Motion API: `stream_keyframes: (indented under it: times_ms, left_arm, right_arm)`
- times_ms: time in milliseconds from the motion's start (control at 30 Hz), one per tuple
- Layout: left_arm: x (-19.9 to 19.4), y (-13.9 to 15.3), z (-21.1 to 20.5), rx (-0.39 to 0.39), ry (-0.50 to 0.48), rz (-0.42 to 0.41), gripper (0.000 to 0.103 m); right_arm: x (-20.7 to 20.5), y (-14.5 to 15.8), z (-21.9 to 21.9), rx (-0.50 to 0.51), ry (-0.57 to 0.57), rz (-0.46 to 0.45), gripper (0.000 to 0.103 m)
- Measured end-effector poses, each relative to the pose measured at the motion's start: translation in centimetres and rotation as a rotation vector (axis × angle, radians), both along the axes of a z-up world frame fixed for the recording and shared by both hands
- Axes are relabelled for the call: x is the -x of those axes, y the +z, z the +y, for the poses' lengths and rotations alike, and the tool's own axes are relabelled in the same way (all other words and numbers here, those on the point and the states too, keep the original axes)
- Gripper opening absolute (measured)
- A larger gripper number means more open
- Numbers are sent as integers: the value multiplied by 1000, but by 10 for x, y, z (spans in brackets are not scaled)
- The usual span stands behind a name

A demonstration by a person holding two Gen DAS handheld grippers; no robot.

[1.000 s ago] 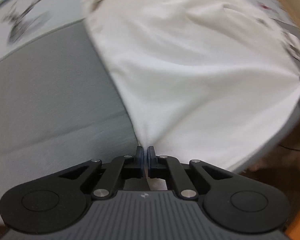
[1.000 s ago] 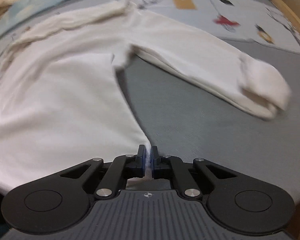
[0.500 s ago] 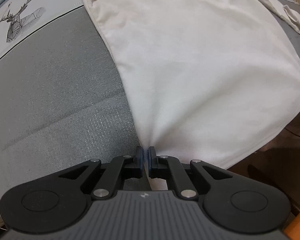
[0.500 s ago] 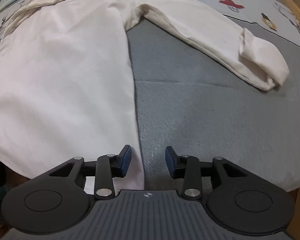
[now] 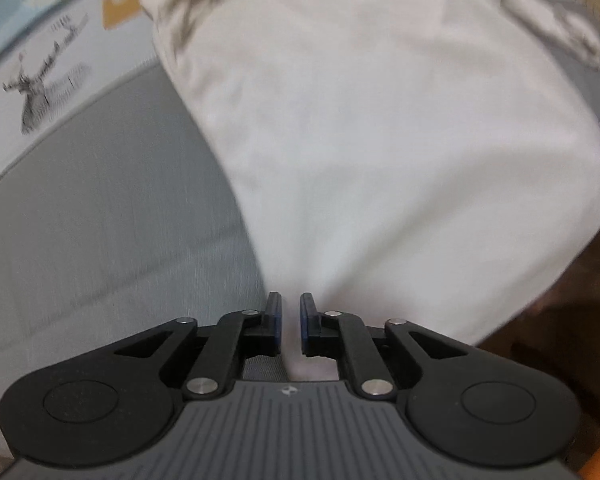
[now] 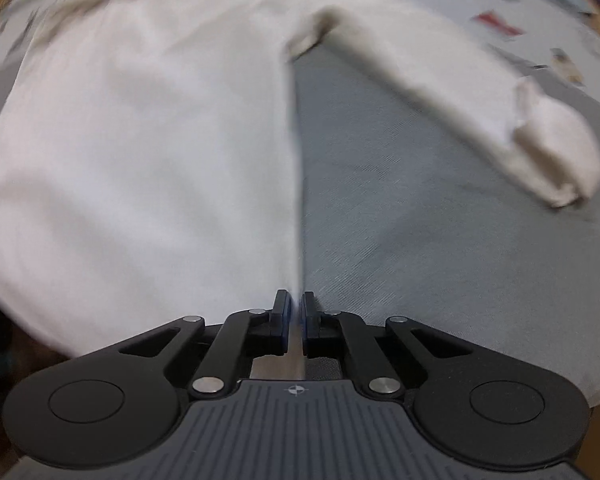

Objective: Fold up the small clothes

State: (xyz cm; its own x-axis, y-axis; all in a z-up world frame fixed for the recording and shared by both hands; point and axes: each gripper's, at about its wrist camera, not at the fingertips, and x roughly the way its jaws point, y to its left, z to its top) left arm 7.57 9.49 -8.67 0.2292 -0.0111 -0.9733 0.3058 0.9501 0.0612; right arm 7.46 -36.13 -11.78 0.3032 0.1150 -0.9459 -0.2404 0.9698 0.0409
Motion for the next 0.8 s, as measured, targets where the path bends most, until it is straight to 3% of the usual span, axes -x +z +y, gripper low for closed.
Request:
stream_keyframes:
  times_ms: [133,233,300,433,567,733,767,800]
  left_arm:
    - [-13,13,-17,5,46,-63,20]
    - [-23,20,-27,17,76,-91,25]
    - [-35,19,-32,28,88,-105,25]
    - [-49,29,-47,55,102,-125,25]
    - [-67,33,-61,72,95,-146,25]
    - [-91,36,-75,83,91,-167,25]
    - [-96,36,-78,83,88,-170,25]
    - [-100,36,-81,82,84,-172,25]
  right_arm:
    - [-13,18,-44,5,-254,-190,23]
    - [-19,20,-89,-22,-495,-282,26]
    - [-22,15,-111,-21,-600,-298,28]
    - [-38,7,-134,-75,-660,-329,33]
    - [-58,-7,-155,-323,-726,-285,48]
    - [-83,-25,-180,-500,-889,-256,47]
    - [-87,-27,-184,-518,-910,-260,42]
    - [-90,-29,-189,-536,-926,-267,19]
